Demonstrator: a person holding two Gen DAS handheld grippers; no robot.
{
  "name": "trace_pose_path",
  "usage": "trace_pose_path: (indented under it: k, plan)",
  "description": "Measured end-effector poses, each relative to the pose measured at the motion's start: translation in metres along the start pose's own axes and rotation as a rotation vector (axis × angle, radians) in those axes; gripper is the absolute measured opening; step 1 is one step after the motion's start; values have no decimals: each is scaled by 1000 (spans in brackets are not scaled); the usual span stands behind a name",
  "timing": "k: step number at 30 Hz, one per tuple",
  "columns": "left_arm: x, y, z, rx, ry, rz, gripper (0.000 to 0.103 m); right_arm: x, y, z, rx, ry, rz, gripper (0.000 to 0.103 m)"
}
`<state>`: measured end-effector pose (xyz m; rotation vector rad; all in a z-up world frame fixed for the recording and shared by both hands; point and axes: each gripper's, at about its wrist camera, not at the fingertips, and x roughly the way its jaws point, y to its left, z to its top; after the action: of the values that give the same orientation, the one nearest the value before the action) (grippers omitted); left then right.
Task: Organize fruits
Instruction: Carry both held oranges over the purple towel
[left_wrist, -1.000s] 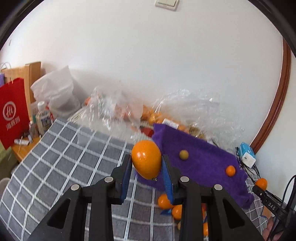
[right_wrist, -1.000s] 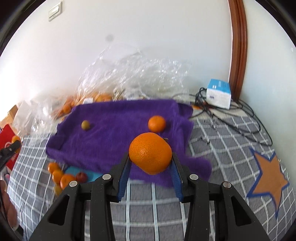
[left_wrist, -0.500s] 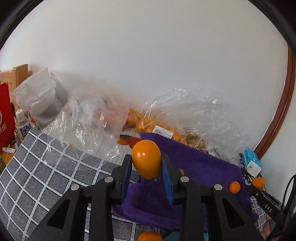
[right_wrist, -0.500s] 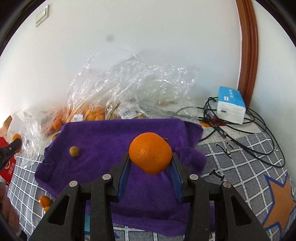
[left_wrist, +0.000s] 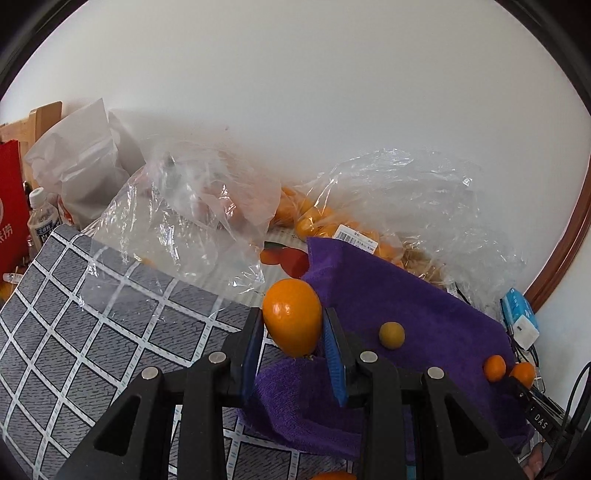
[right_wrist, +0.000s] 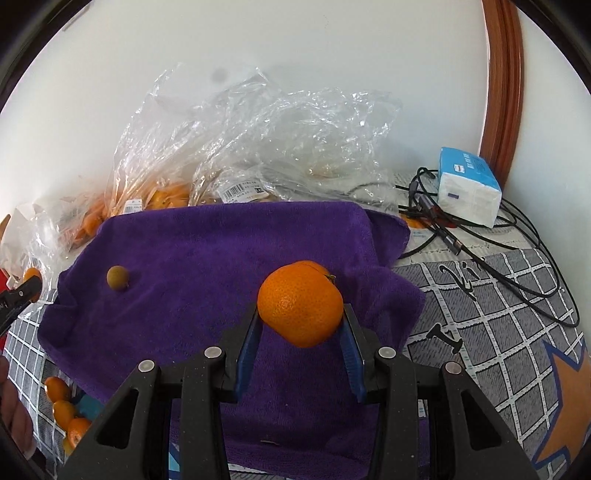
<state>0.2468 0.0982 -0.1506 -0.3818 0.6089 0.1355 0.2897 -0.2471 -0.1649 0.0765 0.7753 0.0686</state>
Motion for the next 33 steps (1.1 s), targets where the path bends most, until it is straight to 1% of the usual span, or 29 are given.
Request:
trace_pose_path:
  k: [2,6,13,15,18,22,26,33]
  plan:
    - [0,3,1,-10,1,-6,31,-2,-4,-1,7,-6,-4,42]
    - [2,1,-2,-8,13,-30,31,-1,-10,0,39,-3,20,42]
    - [0,-22,-13,63,32,-115,31,11,-3,-7,11,38,25,42]
    - [2,-28,-16,84,45,-122,31,14,-2,-9,10,51,28,42]
    - [7,-34,-20,102,77,-126,31,18,0,-12,0,64,18,42]
    - [15,-40,-25,134,122,-104,31,19,1,-14,2,76,28,42]
    - [22,-41,-28,141,156,-88,31,19,4,-16,-29,76,6,42]
    - [27,-45,-30,158,160,-59,31,20,12,-20,-75,81,-22,43]
